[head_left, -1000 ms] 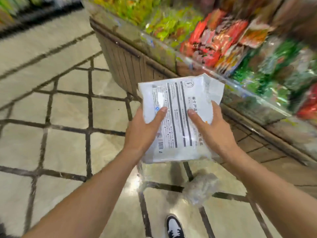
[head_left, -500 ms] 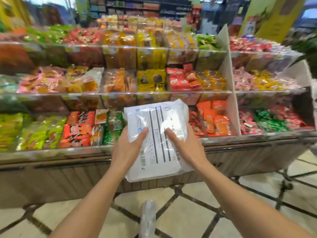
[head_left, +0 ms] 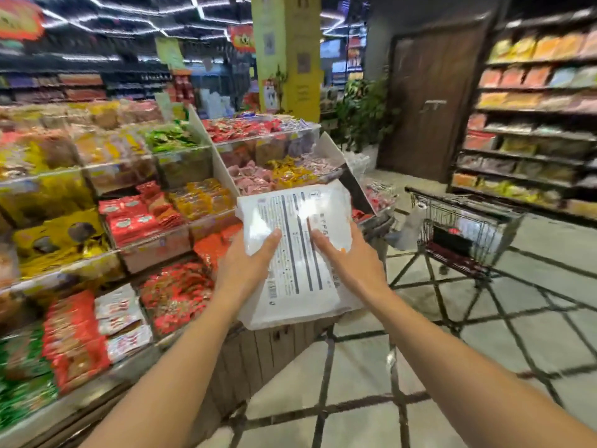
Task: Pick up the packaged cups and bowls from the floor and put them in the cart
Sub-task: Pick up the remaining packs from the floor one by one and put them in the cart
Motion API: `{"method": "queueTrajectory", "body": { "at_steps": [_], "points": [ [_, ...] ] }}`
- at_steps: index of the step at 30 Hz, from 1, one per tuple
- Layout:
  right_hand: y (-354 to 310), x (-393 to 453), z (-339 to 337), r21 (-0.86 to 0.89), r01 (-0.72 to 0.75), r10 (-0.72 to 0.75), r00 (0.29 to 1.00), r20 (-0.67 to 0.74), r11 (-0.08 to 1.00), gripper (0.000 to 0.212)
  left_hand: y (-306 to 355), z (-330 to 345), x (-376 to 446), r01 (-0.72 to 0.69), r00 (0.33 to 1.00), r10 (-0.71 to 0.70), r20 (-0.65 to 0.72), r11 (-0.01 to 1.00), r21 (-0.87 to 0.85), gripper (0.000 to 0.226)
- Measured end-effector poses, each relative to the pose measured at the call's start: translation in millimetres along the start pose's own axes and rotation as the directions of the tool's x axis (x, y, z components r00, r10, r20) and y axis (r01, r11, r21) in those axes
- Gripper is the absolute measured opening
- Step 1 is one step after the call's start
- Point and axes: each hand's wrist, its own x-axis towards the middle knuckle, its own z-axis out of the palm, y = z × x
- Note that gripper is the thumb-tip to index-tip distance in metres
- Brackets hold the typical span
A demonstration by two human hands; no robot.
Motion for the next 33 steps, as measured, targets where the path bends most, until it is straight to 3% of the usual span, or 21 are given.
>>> {"method": "queueTrajectory", "body": {
  "at_steps": [4,9,15,21,27,33],
  "points": [
    [62,45,-87,-0.02,-0.022,0.02,0.996,-0.083,1.0,0.104,51,109,19,-0.05,0.995,0.051,0.084,0.999,-0.013,0.053],
    [137,80,-180,0.003,-0.083,0.082,0.983,-0.166,0.997,0.093,95,231,37,-0.046,0.978,0.047,0.201,0.999,-0.01,0.064],
    [224,112,-264,0.046,-0.213,0.217,0.937,-0.272,0.976,0.09,134,368,59,-0.08,0.934,0.08,0.347,0.997,-0.014,0.062],
    [311,168,-332,0.017,-0.352,0.332,0.863,-0.381,0.936,0.111,156,512,97,-0.073,0.87,0.098,0.483,0.995,-0.07,0.059],
    [384,263,-407,-0.015,-0.425,0.374,0.813,-0.446,0.905,0.091,187,656,163,-0.018,0.811,0.093,0.578,0.991,-0.135,0.055],
    [444,342,-487,-0.017,-0.468,0.4,0.773,-0.493,0.883,0.088,227,781,214,-0.05,0.76,0.147,0.633,0.984,-0.168,0.062]
  ]
}}
